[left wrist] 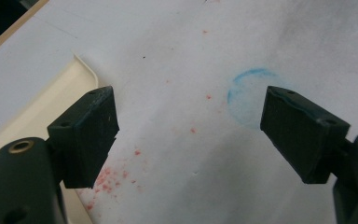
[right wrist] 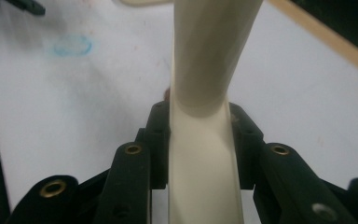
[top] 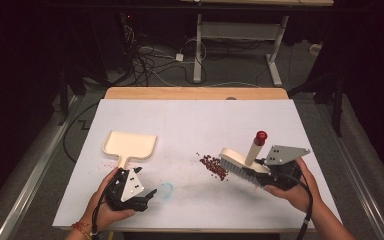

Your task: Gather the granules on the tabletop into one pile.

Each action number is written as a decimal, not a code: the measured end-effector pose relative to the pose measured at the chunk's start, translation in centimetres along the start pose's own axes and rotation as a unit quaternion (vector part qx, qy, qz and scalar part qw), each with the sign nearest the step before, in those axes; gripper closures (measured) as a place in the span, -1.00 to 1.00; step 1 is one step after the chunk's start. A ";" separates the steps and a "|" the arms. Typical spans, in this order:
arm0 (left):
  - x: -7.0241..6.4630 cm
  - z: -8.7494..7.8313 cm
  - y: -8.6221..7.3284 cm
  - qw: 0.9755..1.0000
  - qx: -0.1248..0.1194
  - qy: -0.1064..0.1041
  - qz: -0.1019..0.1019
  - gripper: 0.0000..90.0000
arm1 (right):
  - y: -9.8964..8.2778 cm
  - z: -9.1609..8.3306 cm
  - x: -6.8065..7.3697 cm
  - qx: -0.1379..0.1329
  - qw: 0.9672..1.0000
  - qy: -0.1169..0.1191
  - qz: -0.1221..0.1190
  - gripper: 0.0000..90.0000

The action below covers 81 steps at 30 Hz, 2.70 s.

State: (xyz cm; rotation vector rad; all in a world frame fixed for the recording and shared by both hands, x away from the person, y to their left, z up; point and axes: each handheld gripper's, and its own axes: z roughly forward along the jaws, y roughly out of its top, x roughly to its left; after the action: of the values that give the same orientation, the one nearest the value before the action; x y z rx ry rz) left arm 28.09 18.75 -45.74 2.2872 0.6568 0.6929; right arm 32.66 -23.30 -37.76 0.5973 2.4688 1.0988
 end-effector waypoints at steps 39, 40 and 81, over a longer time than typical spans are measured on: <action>0.0 0.7 0.0 1.000 0.017 -0.014 0.005 -0.59 | 1.6 11.7 -4.9 -0.029 0.971 0.149 -0.187 0.49; 0.0 0.7 0.0 1.000 0.018 -0.014 0.006 -0.59 | 1.4 11.4 -4.8 -0.030 0.970 0.149 -0.189 0.50; -0.2 0.1 0.0 1.000 0.009 -0.008 0.019 -0.59 | -0.7 0.7 -1.3 -0.044 0.996 0.037 -0.074 0.50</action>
State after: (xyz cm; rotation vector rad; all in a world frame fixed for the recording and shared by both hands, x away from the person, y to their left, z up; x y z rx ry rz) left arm 27.99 18.60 -45.85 2.3253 0.6156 0.6895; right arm 33.96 -24.01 -38.55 0.3466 2.4670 1.1837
